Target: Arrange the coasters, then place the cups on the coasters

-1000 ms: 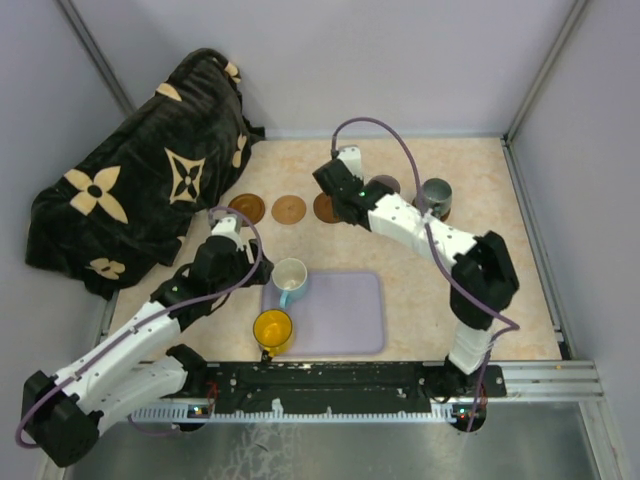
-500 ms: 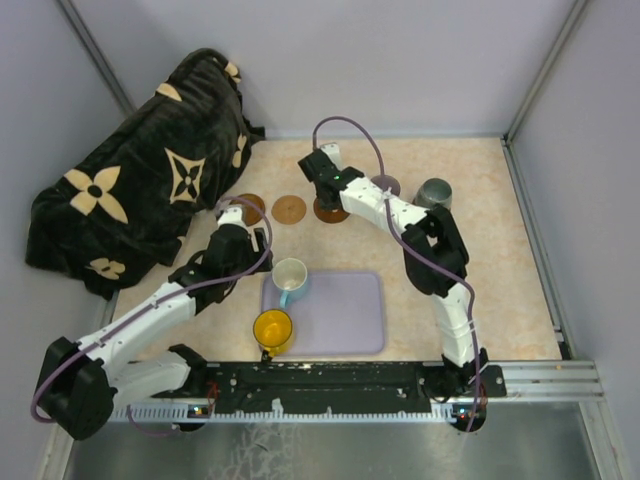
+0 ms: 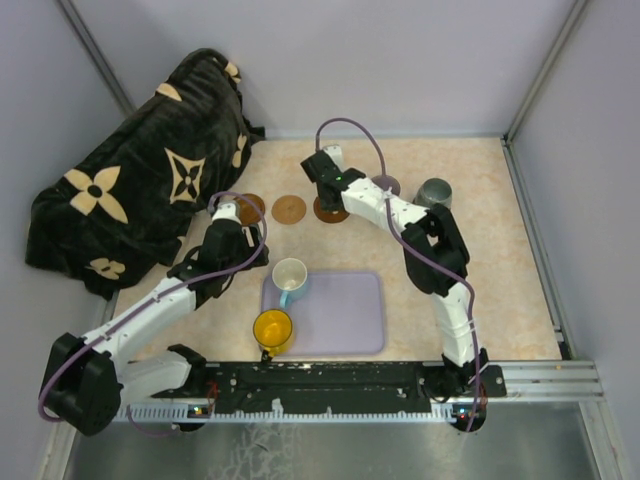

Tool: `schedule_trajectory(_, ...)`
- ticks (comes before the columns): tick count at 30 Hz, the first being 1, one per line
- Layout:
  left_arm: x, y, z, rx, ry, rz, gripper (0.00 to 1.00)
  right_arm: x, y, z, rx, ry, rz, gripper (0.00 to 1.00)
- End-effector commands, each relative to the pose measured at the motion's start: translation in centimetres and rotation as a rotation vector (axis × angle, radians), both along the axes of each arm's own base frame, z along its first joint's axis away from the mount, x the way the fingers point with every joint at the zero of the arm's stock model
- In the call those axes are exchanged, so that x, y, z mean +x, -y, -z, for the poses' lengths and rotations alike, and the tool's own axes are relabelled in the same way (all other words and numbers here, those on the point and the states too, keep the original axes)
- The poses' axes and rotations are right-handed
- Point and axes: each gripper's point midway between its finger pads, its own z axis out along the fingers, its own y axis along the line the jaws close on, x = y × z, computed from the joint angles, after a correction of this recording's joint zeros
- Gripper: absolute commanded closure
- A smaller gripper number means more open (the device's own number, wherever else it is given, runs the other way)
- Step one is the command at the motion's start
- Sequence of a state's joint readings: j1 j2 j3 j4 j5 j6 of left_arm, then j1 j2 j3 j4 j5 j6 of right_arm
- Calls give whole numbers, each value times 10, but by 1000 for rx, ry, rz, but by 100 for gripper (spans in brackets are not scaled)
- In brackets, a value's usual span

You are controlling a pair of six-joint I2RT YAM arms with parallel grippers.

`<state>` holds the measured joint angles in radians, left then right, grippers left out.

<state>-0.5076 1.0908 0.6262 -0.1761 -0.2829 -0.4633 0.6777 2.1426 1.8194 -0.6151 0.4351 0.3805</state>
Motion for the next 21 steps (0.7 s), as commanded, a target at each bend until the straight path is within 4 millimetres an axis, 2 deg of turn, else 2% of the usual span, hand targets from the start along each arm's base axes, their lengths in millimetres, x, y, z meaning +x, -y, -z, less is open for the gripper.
schedule_trajectory(1,7,3,-7,-17,26,10,19,13,-7,-25,81,89,23,100)
schedule_trajectory(21,5,3,2,-14,-1,12,19,5,-7,-7,85,47,26,100)
